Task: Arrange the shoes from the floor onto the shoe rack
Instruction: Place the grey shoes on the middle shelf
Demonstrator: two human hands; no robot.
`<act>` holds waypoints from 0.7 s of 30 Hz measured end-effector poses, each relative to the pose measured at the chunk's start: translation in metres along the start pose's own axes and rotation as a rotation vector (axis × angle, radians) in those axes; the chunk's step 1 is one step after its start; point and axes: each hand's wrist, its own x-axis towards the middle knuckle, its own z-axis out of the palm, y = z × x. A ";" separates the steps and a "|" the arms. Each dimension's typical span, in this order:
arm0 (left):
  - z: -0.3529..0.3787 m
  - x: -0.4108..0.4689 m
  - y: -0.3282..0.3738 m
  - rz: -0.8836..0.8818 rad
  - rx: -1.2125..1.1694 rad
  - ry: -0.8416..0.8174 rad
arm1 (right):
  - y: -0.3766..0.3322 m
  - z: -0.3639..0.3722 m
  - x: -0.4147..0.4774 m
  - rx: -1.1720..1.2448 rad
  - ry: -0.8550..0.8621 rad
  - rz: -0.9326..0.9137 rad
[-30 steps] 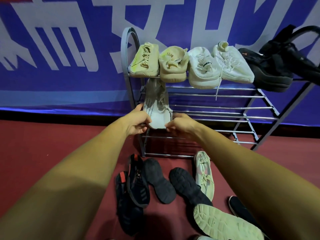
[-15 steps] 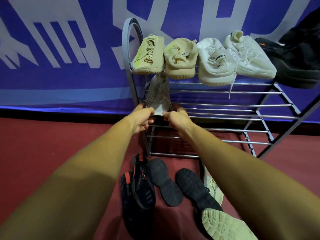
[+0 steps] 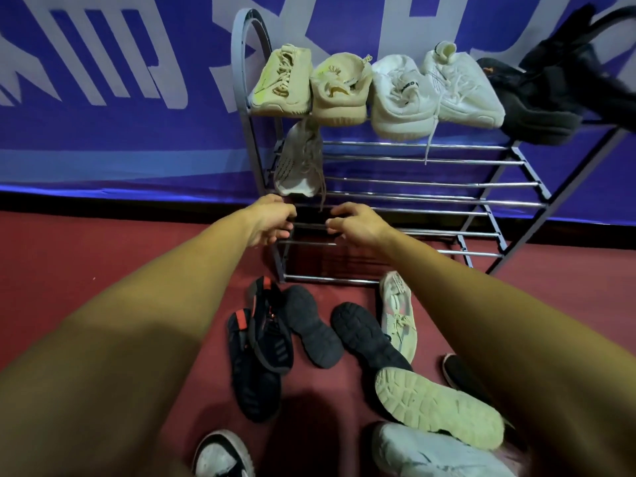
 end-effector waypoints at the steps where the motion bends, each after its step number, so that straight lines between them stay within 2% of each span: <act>1: 0.004 -0.006 0.000 0.008 0.041 -0.016 | 0.004 -0.005 -0.007 -0.032 0.000 0.003; 13: 0.114 -0.064 -0.027 0.190 0.494 -0.329 | 0.082 -0.068 -0.105 -0.349 -0.064 0.165; 19: 0.174 -0.083 -0.055 0.272 0.769 -0.521 | 0.145 -0.069 -0.134 -0.369 -0.088 0.277; 21: 0.192 -0.087 -0.070 0.255 0.792 -0.571 | 0.173 -0.063 -0.143 -0.349 -0.105 0.327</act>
